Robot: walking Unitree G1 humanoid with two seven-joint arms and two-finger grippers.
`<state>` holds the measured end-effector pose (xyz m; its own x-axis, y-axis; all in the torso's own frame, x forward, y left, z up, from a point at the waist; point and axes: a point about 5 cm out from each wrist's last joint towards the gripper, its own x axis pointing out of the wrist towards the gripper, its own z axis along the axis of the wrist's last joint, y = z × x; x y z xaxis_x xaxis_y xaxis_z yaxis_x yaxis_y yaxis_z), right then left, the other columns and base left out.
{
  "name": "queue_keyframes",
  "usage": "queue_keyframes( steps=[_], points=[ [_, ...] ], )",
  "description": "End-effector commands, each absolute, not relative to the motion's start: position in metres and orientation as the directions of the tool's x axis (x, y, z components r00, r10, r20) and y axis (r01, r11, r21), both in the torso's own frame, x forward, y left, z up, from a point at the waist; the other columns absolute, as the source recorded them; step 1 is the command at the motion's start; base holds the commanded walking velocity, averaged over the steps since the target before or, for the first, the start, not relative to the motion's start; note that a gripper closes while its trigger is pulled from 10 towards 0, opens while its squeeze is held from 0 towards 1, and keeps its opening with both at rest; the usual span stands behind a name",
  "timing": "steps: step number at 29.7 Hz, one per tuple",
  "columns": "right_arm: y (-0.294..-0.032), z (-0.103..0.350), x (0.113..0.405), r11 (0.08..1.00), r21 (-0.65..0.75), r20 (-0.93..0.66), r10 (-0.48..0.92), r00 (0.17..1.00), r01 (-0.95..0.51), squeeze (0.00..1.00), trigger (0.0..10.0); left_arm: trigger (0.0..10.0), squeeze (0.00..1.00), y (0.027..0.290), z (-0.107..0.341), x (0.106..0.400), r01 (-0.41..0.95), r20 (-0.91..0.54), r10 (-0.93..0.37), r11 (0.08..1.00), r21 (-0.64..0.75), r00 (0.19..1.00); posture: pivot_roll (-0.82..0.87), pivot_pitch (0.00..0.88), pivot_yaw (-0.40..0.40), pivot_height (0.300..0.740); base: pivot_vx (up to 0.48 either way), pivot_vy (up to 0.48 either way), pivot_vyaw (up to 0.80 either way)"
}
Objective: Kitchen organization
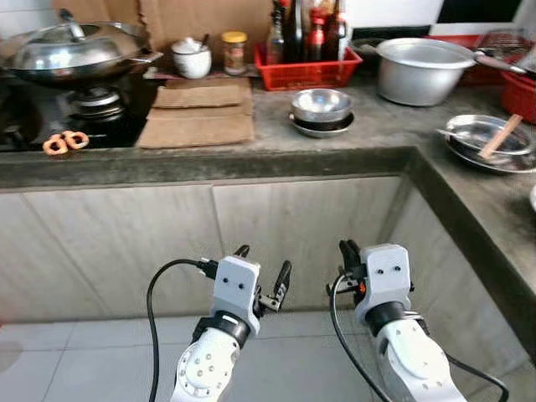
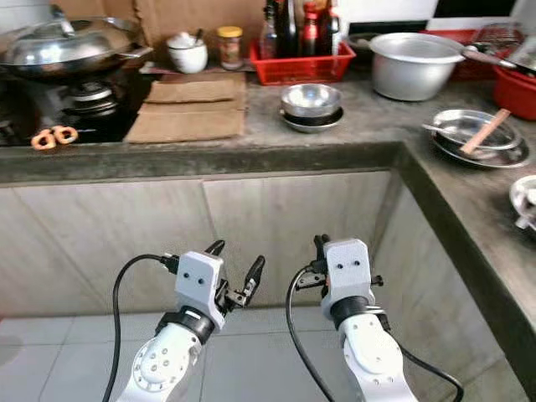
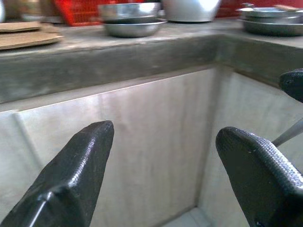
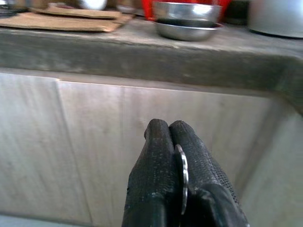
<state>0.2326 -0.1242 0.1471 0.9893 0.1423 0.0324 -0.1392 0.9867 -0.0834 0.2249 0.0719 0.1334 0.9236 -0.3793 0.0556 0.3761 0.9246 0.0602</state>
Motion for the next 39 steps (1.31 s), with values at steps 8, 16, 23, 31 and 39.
queue_keyframes(
  steps=[8, 16, 23, 31, 39],
  points=[
    [-0.1245, 0.1481, 0.2349, 0.985, -0.096, 0.044, 0.146, 0.988, -0.141, 0.00, 10.0, 10.0, 0.00, 0.0710, 0.1337, 0.2226, 0.379, 0.061, -0.382, 0.924, 0.048, 0.922, 0.04, 0.034, -0.029, 0.740, 0.000, 0.263, -0.80],
    [-0.1264, 0.1477, 0.2357, 0.987, -0.098, 0.045, 0.134, 0.990, -0.129, 0.00, 10.0, 10.0, 0.00, 0.0713, 0.1327, 0.2224, 0.384, 0.058, -0.387, 0.922, 0.050, 0.920, 0.04, 0.027, -0.021, 0.740, 0.000, 0.289, -0.80],
    [-0.1260, 0.1477, 0.2367, 0.988, -0.098, 0.047, 0.128, 0.991, -0.123, 0.00, 10.0, 10.0, 0.00, 0.0722, 0.1324, 0.2229, 0.386, 0.055, -0.389, 0.921, 0.053, 0.920, 0.04, 0.028, -0.016, 0.740, 0.000, 0.318, -0.80],
    [-0.1264, 0.1465, 0.2369, 0.988, -0.094, 0.043, 0.124, 0.991, -0.119, 0.00, 10.0, 10.0, 0.00, 0.0719, 0.1328, 0.2238, 0.385, 0.054, -0.388, 0.921, 0.055, 0.920, 0.04, 0.034, -0.013, 0.740, 0.000, 0.319, -0.79],
    [-0.1268, 0.1473, 0.2380, 0.990, -0.090, 0.046, 0.117, 0.992, -0.112, 0.00, 10.0, 10.0, 0.00, 0.0721, 0.1330, 0.2249, 0.384, 0.055, -0.387, 0.922, 0.055, 0.920, 0.04, 0.038, -0.013, 0.740, 0.000, 0.315, -0.79]
  ],
)
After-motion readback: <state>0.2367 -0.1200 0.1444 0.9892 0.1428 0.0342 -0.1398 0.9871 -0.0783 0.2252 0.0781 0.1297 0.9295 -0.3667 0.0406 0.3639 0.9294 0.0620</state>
